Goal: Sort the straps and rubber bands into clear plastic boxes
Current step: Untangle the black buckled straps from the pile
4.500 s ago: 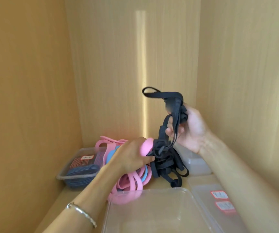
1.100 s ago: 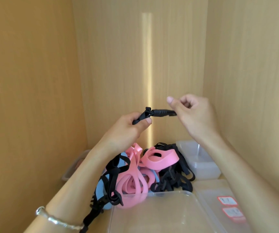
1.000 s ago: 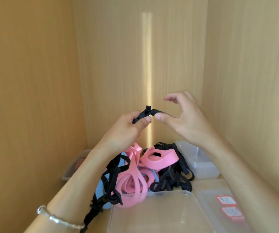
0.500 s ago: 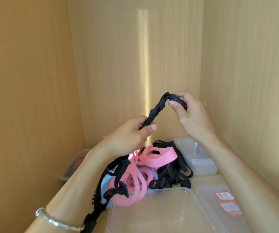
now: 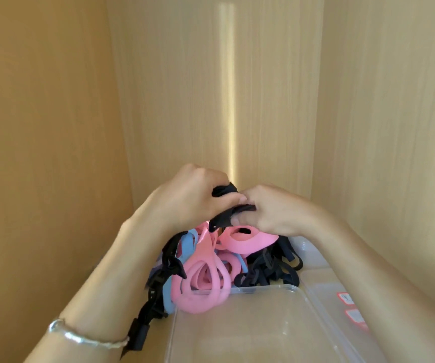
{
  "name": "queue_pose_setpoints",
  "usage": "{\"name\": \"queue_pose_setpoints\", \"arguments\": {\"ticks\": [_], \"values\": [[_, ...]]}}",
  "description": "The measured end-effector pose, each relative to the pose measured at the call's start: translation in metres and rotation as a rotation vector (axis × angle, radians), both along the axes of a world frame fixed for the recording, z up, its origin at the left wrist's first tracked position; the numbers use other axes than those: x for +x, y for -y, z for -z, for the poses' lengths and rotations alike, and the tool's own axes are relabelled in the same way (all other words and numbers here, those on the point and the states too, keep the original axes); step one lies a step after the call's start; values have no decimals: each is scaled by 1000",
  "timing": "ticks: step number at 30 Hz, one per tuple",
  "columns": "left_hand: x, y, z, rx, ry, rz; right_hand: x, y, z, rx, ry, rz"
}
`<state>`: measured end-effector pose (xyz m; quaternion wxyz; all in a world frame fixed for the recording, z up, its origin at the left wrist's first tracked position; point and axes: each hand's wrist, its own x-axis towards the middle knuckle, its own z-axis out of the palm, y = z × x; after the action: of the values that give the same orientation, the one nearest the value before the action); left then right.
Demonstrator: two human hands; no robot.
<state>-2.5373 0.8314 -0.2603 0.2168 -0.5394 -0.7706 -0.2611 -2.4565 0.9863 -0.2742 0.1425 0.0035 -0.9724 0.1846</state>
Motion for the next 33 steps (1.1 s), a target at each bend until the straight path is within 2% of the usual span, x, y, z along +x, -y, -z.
{"name": "queue_pose_setpoints", "arguments": {"ticks": [3,6,9,15,18,24,26,29,33], "values": [[-9,3,3,131,144,-13,1,1,1,-175,56,-92],[-15,5,6,175,261,-50,4,3,0,-305,82,-176],[-18,7,7,172,496,20,7,5,-2,-347,103,-224],[-18,11,6,142,777,161,7,2,-2,-317,104,-234],[-19,10,7,137,798,146,7,0,-2,-319,59,-209],[-18,0,13,62,601,0,12,3,-4,-373,100,-255],[-16,-1,13,58,599,14,13,3,-5,-410,67,-282],[-17,4,11,79,788,136,16,0,-6,-500,12,-353],[-30,17,16,49,1148,392,16,-5,-5,-604,-11,-504]]}}
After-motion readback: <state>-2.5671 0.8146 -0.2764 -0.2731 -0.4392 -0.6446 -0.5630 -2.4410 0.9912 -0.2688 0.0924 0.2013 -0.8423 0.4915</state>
